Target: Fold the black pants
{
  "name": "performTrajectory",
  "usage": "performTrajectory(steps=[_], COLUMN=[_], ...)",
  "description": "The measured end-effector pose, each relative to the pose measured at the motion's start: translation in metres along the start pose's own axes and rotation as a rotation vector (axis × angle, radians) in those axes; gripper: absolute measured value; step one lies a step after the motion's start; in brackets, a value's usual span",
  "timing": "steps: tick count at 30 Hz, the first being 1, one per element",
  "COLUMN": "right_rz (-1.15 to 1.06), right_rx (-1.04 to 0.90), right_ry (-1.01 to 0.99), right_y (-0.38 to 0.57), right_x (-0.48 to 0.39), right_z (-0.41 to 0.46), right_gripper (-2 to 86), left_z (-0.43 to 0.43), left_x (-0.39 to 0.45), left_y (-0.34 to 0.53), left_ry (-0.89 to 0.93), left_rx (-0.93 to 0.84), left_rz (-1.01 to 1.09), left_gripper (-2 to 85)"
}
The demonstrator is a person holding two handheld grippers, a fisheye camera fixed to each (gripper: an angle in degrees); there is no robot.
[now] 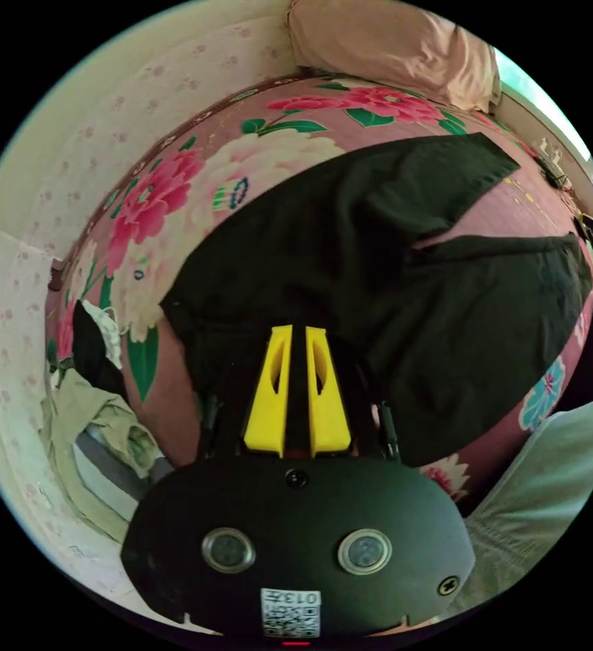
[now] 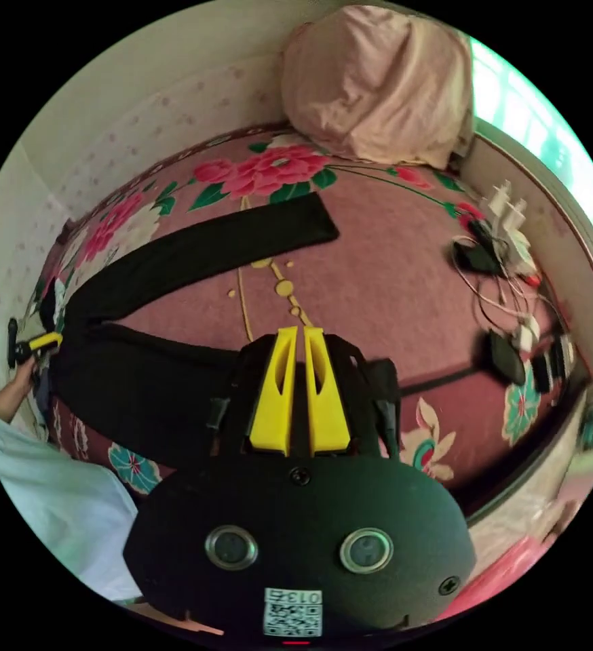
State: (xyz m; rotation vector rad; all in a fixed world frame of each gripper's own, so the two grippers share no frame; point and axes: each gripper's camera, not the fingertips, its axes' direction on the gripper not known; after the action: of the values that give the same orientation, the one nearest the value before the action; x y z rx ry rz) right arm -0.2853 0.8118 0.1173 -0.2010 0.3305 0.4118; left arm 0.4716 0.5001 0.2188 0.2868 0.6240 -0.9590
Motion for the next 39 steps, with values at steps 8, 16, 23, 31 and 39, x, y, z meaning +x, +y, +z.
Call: performTrajectory(steps=[8, 16, 23, 31, 39], right_rz=[-0.459, -0.849, -1.0, -0.959, -0.912], right_rx=[-0.09, -0.338, -0.496, -0.501, -0.445], right_ry=[0.056, 0.158, 0.129, 0.048, 0.229], right_y=[-0.244, -0.416, -0.471, -0.476, -0.447], right_x=[-0.134, -0.226, -0.254, -0.275, -0.308], right_z=[0.099, 0.228, 0.293, 0.281, 0.239], right_gripper=[7.1, 8.8, 9.0, 2.2, 0.8], left_z=[0.05, 0.139, 0.157, 0.167, 0.131], left_x=[-0.103, -0.113, -0.126, -0.127, -0.095], left_y=[-0.126, -0.19, -0.2, -0.207, -0.172], left_ry=[-0.102, -0.094, 0.012, 0.147, 0.027], left_rx=[-0.138, -0.318, -0.312, -0.392, -0.32], left_rz=[0.176, 0.392, 0.456, 0.445, 0.447], left_gripper=[11.0, 14.0, 14.1, 8.2, 0.8])
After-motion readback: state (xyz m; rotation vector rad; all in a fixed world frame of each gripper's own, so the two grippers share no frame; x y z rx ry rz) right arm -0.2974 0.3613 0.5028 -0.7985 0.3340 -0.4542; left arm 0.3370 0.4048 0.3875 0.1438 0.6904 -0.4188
